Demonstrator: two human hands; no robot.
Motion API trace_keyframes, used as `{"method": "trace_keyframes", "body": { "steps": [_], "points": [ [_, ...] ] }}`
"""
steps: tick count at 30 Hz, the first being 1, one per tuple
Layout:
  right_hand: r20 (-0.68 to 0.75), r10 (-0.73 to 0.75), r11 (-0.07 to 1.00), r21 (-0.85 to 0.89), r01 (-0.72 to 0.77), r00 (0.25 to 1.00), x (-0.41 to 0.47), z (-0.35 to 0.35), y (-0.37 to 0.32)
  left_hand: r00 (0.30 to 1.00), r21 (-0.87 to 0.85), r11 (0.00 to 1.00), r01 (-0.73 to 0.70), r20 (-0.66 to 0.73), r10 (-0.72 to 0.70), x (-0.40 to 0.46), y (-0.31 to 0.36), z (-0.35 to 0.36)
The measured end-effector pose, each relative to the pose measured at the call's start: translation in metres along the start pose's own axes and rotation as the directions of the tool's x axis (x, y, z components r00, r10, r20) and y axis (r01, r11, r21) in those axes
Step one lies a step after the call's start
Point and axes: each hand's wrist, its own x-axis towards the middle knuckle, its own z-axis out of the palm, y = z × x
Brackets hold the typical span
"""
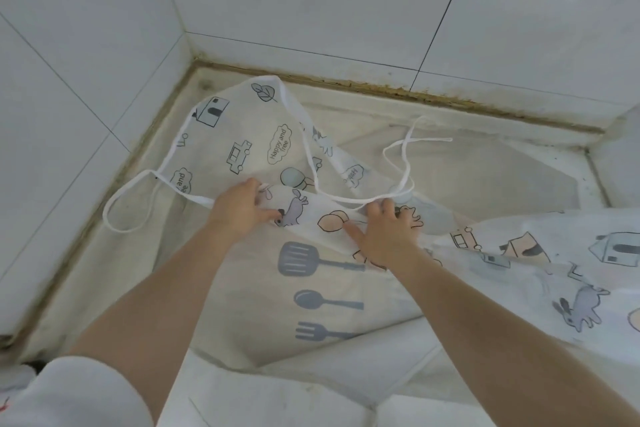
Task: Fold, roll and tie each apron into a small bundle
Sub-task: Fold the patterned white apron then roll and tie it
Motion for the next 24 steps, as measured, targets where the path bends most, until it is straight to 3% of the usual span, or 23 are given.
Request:
{"method": "trace_keyframes", "body": {
  "steps": [5,6,7,9,11,13,15,17,19,22,24],
  "points": [
    [-0.020,0.028,0.995,-0.091,-0.030,0.999,0.007,0.001,0.002,0.978,-0.377,0.925,-0.056,0.165,0.126,-0.001,-0.006,-0.034],
    [-0.003,0.009,0.994,-0.108,-0.009,1.000,0.009,-0.001,0.004,0.968,-0.381,0.923,-0.052,0.208,0.141,0.000,-0.006,-0.041],
    [0.007,-0.013,0.991,-0.135,0.014,1.000,0.012,-0.004,0.007,0.959,-0.304,0.949,-0.085,0.235,0.161,0.003,-0.004,-0.046],
    [0.036,-0.061,0.982,-0.179,0.066,0.997,0.018,-0.011,0.012,0.939,0.030,0.984,-0.175,0.305,0.158,0.012,0.003,-0.050],
    [0.096,-0.091,0.976,-0.188,0.108,0.991,0.025,-0.019,0.014,0.943,0.312,0.934,-0.175,0.325,0.069,0.020,0.010,-0.050],
    [0.143,-0.101,0.977,-0.170,0.125,0.984,0.031,-0.025,0.015,0.974,0.492,0.859,-0.141,0.223,0.032,0.027,0.011,-0.047],
    [0.151,-0.098,0.987,-0.113,0.116,0.984,0.034,-0.027,0.017,0.995,0.638,0.764,-0.092,0.042,0.085,0.029,0.009,-0.038],
    [0.125,-0.088,0.996,-0.023,0.092,0.988,0.035,-0.026,0.020,0.967,0.675,0.736,-0.058,-0.145,0.209,0.026,0.007,-0.019],
    [0.104,-0.074,0.996,0.048,0.069,0.992,0.037,-0.024,0.023,0.892,0.609,0.777,-0.158,-0.250,0.377,0.019,0.017,0.006],
    [0.090,-0.064,0.995,0.080,0.057,0.994,0.038,-0.024,0.022,0.775,0.546,0.702,-0.458,-0.141,0.616,0.004,0.049,0.044],
    [0.077,-0.064,0.995,0.084,0.058,0.995,0.037,-0.022,0.023,0.810,0.456,0.720,-0.523,0.006,0.586,0.001,0.069,0.064]
  ]
}}
